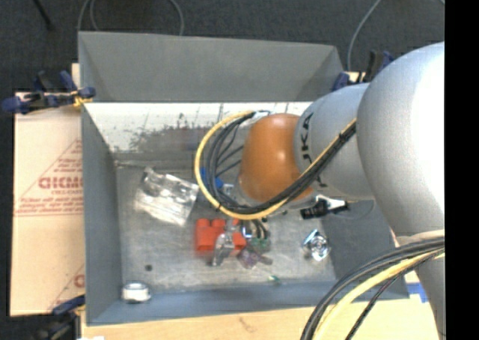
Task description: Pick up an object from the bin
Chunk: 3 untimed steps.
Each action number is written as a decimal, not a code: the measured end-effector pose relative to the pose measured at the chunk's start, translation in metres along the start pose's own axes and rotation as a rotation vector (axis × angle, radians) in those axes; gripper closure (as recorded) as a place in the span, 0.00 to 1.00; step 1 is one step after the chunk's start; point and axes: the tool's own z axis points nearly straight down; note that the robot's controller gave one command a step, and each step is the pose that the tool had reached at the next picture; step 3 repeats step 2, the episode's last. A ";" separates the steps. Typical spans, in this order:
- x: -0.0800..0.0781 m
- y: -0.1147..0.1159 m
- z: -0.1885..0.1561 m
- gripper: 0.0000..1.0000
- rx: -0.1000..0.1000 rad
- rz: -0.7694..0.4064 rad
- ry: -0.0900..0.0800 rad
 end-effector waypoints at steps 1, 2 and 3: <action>-0.001 0.000 -0.002 1.00 0.000 -0.001 -0.004; -0.005 0.001 -0.047 1.00 0.004 -0.006 0.013; -0.005 0.001 -0.047 1.00 0.004 -0.006 0.013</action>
Offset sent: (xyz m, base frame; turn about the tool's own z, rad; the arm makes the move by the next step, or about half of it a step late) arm 0.0000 0.0000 0.0000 0.0000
